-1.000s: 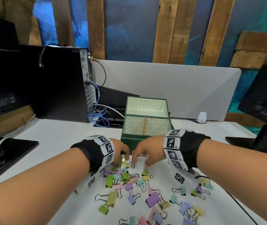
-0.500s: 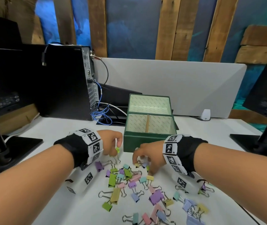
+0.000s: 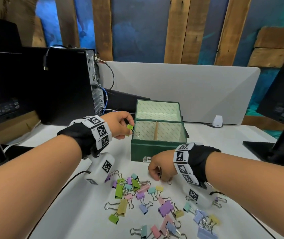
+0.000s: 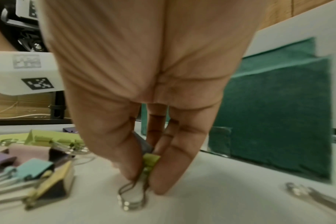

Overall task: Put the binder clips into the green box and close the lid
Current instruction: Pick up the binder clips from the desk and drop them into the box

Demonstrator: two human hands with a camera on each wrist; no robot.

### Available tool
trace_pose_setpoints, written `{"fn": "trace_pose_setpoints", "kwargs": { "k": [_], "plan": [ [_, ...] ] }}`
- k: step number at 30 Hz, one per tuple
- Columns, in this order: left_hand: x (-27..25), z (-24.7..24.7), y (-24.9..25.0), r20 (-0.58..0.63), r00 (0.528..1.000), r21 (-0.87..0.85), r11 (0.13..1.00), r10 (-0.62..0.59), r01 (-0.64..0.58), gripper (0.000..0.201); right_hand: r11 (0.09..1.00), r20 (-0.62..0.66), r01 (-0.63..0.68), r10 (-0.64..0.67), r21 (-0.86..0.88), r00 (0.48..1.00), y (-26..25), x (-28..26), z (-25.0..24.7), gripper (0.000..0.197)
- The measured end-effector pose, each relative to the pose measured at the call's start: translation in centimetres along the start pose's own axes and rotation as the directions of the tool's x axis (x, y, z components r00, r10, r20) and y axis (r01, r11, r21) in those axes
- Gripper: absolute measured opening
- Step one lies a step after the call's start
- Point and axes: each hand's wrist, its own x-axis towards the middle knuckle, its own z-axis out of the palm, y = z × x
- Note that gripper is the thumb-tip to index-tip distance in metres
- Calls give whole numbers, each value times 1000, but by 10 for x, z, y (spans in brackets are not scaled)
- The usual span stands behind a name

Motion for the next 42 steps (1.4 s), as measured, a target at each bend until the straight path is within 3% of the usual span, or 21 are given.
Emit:
{"fn": "trace_pose_setpoints", "kwargs": {
  "k": [5, 10, 14, 17, 20, 24, 26, 31, 36, 38, 40, 42],
  "plan": [
    [12, 11, 16, -77, 997, -61, 998, 23, -28, 19, 993, -44, -72, 76, 89, 996, 12, -6, 3, 18],
    [26, 25, 21, -77, 997, 139, 990, 31, -20, 28, 986, -113, -118, 131, 113, 985, 22, -18, 2, 21],
    [28, 25, 13, -30, 998, 193, 980, 49, -42, 36, 974, -217, -139, 176, 178, 960, 29, -37, -16, 22],
    [20, 19, 9, -14, 999, 163, 986, 50, -47, 36, 950, -338, -148, 239, 274, 910, 37, -51, -41, 19],
    [5, 16, 7, 11, 996, 166, 982, 86, -87, 32, 930, -478, -129, 292, 344, 829, 46, -53, -64, 17],
    [-21, 17, 3, 193, 978, 258, 958, 74, -123, 28, 932, -631, -130, 326, 337, 704, 57, -39, -79, 13],
    [-32, 21, 1, 282, 958, 320, 937, 46, -138, 29, 932, -639, -167, 345, 323, 688, 61, -27, -78, 14],
    [-48, 32, -9, 409, 908, 436, 893, -87, -111, 36, 929, -548, -236, 360, 285, 755, 67, -12, -56, 20],
    [-58, 44, -12, 469, 874, 543, 822, -125, -174, 41, 966, -607, -93, 226, 242, 762, 49, -29, -42, 19],
    [-59, 47, -9, 483, 870, 554, 804, -98, -217, 40, 976, -549, -37, 152, 214, 822, 33, -41, -35, 18],
    [-60, 52, -6, 491, 867, 558, 795, -84, -239, 42, 989, -383, -24, 80, 149, 920, 17, -49, -25, 18],
    [-61, 57, -4, 494, 866, 572, 779, -76, -258, 46, 999, -210, -20, 28, 38, 977, 6, -49, -13, 27]
  ]
}}
